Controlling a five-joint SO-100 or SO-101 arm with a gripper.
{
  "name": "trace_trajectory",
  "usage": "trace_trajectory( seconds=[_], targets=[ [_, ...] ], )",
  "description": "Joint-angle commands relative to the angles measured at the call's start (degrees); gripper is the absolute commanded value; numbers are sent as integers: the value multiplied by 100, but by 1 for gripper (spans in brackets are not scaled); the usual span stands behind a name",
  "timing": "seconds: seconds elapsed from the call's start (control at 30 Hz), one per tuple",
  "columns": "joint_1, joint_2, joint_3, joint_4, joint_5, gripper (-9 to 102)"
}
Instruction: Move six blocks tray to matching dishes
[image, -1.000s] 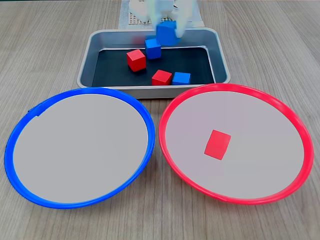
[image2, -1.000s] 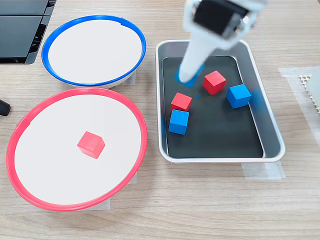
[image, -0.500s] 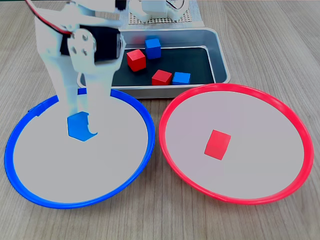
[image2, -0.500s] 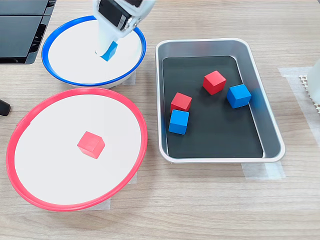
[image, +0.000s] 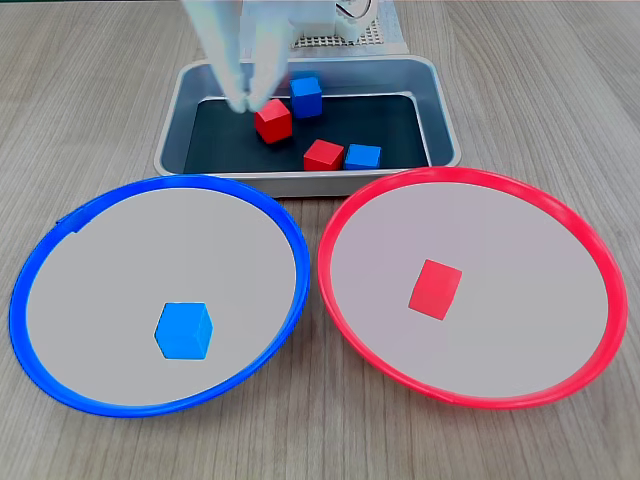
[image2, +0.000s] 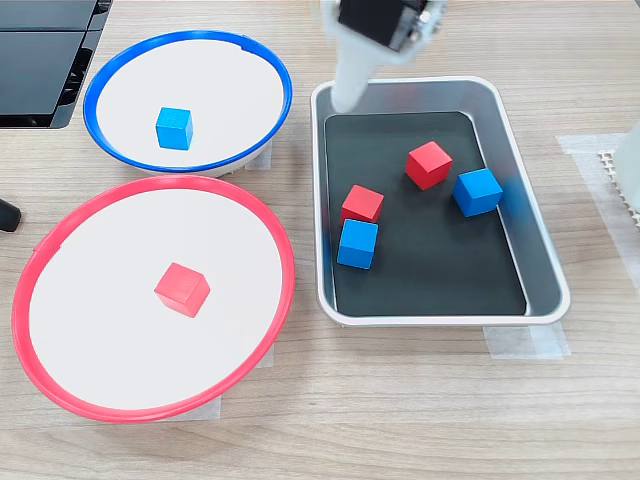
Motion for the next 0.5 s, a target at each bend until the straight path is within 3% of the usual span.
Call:
trace_trajectory(
  seconds=[0.0, 0.23, 0.33, 0.47],
  targets=[
    [-360, 712, 773, -255, 132, 1],
    [-606, 958, 1600, -976, 211, 8],
    [-633, 1081, 1731, -1327, 1538, 5],
    [-545, 1389, 2065, -1441, 4122, 1]
  ],
)
